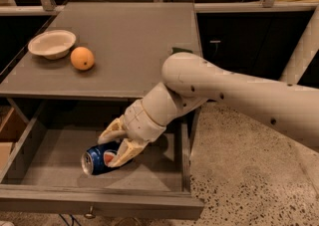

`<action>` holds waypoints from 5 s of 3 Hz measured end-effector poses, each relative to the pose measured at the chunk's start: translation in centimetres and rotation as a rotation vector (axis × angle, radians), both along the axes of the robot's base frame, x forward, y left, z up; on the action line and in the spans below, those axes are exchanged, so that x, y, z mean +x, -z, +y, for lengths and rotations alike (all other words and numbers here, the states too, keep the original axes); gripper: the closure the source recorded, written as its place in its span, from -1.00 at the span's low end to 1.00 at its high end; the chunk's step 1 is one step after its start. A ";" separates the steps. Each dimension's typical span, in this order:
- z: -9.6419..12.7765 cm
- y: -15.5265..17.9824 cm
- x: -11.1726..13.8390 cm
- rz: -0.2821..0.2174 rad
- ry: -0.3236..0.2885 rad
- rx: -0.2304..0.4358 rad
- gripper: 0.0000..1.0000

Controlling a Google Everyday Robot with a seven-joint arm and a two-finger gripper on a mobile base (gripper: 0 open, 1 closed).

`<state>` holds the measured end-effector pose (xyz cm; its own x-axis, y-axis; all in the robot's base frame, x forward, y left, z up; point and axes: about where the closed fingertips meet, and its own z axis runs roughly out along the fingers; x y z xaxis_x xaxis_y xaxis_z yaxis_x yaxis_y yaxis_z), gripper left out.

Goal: Place pepsi can into top drawer

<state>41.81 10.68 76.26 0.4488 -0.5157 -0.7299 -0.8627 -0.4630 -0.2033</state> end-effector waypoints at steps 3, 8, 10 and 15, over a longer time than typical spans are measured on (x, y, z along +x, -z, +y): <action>0.1 0.3 0.7 -0.081 0.211 -0.103 1.00; 1.2 7.0 3.5 0.004 0.520 -0.320 1.00; 2.8 9.6 4.0 0.029 0.524 -0.330 1.00; 3.4 11.0 4.0 0.043 0.527 -0.319 -0.89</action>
Offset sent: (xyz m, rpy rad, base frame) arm -0.0002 -0.0037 0.0055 -0.0561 -0.0816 -0.1197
